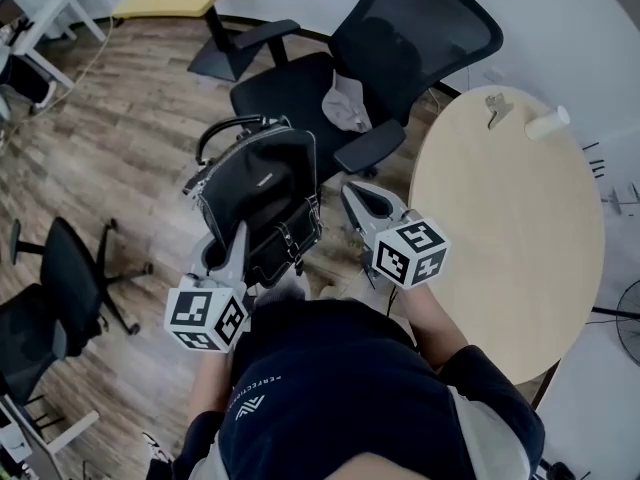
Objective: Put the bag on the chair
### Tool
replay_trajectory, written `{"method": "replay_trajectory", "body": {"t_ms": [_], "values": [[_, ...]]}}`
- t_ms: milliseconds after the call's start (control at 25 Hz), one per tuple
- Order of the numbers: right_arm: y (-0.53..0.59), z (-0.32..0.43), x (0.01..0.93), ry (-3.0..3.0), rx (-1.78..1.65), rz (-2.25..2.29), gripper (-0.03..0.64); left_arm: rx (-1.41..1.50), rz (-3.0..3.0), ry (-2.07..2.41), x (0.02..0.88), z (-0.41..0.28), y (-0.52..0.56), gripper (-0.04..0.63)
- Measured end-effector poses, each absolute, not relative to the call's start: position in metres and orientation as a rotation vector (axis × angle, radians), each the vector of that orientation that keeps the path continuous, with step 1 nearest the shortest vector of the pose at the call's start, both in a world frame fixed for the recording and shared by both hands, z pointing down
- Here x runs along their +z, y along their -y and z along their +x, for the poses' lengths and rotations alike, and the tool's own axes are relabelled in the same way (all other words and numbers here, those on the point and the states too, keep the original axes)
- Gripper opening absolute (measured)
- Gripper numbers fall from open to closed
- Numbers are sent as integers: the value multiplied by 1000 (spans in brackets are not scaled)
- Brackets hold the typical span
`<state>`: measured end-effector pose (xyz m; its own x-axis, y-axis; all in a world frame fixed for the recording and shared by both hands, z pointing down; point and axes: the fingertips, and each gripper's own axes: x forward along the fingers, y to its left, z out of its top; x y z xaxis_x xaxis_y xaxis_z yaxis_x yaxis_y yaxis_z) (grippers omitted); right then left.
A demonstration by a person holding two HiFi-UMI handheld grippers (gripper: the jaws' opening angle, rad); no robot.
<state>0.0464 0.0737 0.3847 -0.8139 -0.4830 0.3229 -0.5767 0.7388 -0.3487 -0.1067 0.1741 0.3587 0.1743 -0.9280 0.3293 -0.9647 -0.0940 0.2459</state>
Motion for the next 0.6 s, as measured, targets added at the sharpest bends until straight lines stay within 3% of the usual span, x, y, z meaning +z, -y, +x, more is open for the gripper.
{"method": "replay_trajectory", "body": {"t_ms": [600], "values": [[2,-24,392,2653,775,960,3,152,2119,1689,366,-191,-81,37]]}}
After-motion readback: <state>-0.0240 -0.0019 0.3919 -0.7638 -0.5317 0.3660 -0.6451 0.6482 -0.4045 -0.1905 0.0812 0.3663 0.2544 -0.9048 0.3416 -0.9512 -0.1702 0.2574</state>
